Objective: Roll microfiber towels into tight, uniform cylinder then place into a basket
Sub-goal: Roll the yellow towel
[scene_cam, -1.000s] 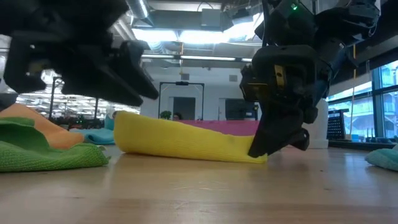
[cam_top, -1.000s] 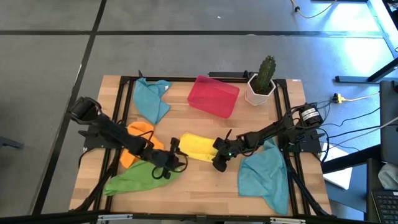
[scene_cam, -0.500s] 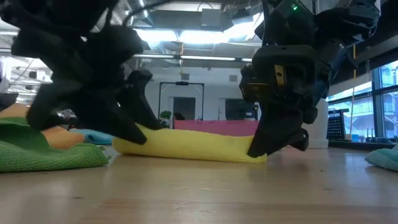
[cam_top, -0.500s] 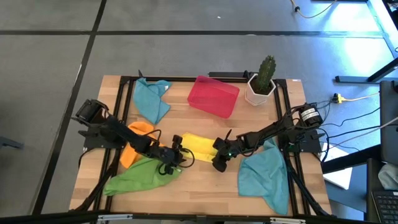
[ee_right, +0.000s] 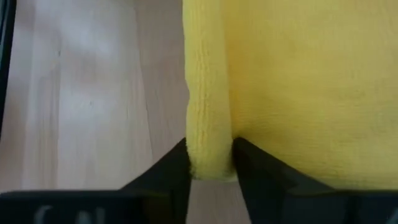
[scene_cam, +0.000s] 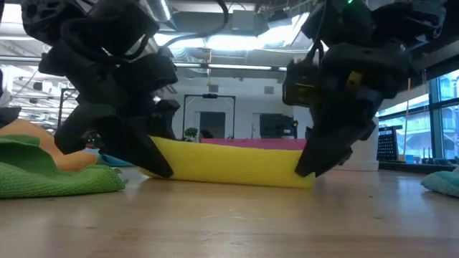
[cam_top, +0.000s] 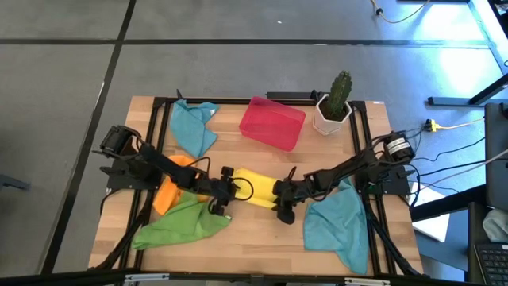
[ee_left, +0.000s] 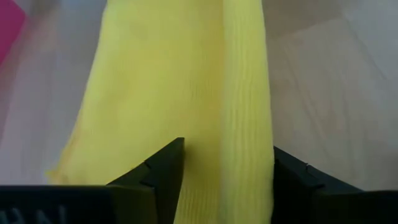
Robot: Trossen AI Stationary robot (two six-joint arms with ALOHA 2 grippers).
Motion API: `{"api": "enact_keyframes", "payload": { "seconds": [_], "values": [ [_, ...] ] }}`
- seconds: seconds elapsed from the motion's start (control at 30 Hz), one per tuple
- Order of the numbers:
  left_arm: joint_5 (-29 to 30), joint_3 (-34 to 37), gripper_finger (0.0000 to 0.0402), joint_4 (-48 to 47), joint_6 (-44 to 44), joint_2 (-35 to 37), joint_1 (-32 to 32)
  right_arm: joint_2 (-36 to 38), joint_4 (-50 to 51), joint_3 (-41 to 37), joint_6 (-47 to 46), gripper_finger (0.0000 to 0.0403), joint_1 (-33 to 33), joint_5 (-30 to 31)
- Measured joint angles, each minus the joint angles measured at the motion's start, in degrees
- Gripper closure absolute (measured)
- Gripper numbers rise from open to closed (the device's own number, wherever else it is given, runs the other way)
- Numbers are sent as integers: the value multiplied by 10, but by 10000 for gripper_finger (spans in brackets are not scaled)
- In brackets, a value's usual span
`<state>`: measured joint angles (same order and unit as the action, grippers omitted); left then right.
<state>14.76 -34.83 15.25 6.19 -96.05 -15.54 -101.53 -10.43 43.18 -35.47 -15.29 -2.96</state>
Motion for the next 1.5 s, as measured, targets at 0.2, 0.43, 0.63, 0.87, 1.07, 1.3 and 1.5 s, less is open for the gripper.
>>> {"api": "enact_keyframes", "payload": {
  "seconds": [0.2, 0.43, 0.63, 0.87, 1.07, 1.3, 1.5],
  "values": [
    [-39, 0, 238, -4, -15, 0, 14, 42, 48, 0, 1, 208, 0, 1],
    [-85, 0, 275, -6, -52, 0, 36, 93, 94, 1, 50, 187, -8, 46],
    [-151, 0, 344, 6, -113, 0, 59, 105, 49, 2, 202, 186, -59, 154],
    [-252, 0, 395, 46, -215, 0, 91, 103, -8, 3, 323, 186, -126, 294],
    [-283, 0, 399, 48, -264, 0, 109, 62, -67, 10, 386, 186, -148, 331],
    [-282, 0, 401, 45, -283, 0, 118, -35, -63, 78, 388, 218, -129, 346],
    [-282, 1, 401, 34, -282, 0, 113, -78, -22, 119, 363, 322, -97, 384]
  ]
}}
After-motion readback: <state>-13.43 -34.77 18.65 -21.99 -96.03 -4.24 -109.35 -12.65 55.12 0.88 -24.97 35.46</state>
